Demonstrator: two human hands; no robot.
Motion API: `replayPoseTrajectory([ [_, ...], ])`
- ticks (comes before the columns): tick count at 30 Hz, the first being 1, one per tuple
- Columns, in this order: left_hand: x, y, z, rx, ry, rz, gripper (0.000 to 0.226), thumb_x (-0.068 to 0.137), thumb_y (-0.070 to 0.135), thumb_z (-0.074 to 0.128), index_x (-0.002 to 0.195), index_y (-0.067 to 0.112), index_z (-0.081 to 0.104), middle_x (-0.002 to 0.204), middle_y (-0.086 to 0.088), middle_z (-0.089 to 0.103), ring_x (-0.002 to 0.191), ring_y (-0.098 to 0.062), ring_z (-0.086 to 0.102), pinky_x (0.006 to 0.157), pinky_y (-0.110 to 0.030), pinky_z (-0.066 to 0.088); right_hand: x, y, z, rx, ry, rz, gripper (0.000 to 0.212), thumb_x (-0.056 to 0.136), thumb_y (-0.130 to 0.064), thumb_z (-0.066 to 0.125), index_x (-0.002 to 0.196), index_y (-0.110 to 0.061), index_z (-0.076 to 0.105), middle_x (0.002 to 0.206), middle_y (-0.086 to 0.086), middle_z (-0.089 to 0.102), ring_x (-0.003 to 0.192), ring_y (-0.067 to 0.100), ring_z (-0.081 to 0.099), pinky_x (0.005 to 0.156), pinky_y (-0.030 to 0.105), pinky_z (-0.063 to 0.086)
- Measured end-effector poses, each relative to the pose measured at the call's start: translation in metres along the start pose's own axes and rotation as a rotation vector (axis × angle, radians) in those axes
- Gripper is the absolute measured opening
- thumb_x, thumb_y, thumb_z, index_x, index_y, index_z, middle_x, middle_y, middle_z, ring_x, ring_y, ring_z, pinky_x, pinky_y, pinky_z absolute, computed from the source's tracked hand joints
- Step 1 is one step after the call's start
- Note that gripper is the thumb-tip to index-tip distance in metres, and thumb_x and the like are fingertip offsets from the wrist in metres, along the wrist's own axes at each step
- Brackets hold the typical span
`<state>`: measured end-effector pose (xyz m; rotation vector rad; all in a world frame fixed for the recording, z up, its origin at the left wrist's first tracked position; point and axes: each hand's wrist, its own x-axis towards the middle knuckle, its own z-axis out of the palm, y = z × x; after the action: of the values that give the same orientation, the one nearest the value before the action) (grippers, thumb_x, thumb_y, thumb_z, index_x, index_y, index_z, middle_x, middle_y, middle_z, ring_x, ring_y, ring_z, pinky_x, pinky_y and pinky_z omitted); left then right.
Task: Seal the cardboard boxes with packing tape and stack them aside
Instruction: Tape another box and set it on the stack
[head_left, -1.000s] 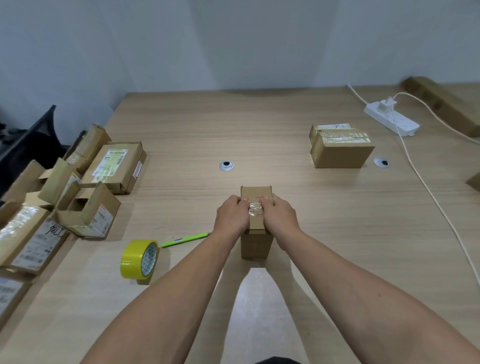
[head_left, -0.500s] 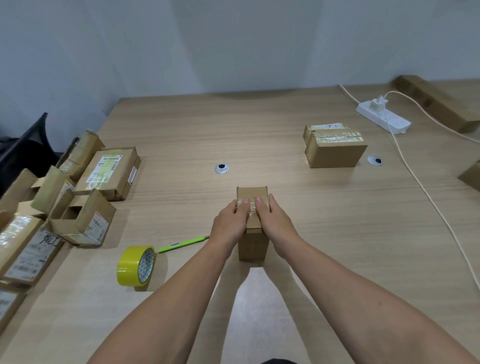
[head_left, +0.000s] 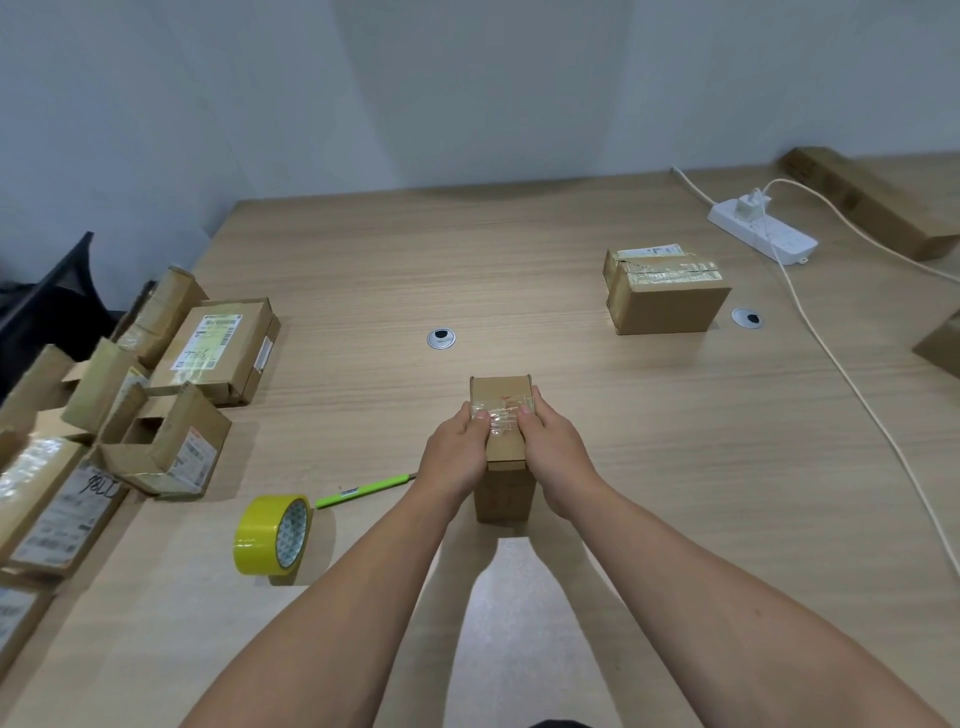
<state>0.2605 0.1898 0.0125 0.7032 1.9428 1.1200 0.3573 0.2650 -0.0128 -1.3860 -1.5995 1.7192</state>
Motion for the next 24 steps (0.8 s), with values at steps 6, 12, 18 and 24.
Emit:
replayPoseTrajectory([
  [6, -0.001, -0.003, -0.001, -0.046, -0.002, 0.007, 0.049, 0.089, 0.048, 0.037, 0.122, 0.030, 0.068, 0.114, 0.008, 0.072, 0.111, -0.016, 0.064, 0.105, -0.046, 0.047, -0.002, -0.002, -0.004, 0.033, 0.001, 0.002, 0.047, 0.107, -0.036, 0.038, 0.154, -0.031, 0.039, 0.144, -0.003, 0.057, 0.120, 0.014, 0.059, 0.109, 0.038, 0.046],
  [12, 0.003, -0.009, -0.010, -0.160, 0.023, -0.038, 0.034, 0.100, 0.036, 0.042, 0.114, 0.030, 0.072, 0.111, 0.008, 0.074, 0.110, -0.015, 0.066, 0.104, -0.041, 0.049, -0.014, -0.009, -0.008, -0.058, -0.021, -0.085, 0.043, 0.110, -0.030, 0.033, 0.152, -0.026, 0.042, 0.148, -0.006, 0.051, 0.132, 0.010, 0.048, 0.114, 0.032, 0.038],
  [18, 0.005, -0.012, -0.029, -0.391, 0.082, -0.074, 0.032, 0.106, 0.016, 0.040, 0.105, 0.018, 0.072, 0.098, -0.002, 0.074, 0.089, -0.018, 0.065, 0.074, -0.029, 0.048, -0.011, 0.009, -0.011, -0.142, 0.056, -0.034, 0.046, 0.109, -0.030, 0.034, 0.155, -0.026, 0.038, 0.159, -0.003, 0.038, 0.147, 0.018, 0.033, 0.119, 0.032, 0.025],
  [24, 0.002, -0.020, -0.046, -0.752, 0.133, -0.220, 0.027, 0.103, 0.021, 0.048, 0.103, 0.008, 0.072, 0.090, -0.008, 0.076, 0.078, -0.020, 0.070, 0.077, -0.035, 0.054, -0.003, 0.028, -0.020, -0.121, 0.093, 0.234, 0.063, 0.104, -0.049, 0.040, 0.159, -0.024, 0.024, 0.160, 0.005, 0.034, 0.145, 0.028, 0.035, 0.117, 0.047, 0.032],
])
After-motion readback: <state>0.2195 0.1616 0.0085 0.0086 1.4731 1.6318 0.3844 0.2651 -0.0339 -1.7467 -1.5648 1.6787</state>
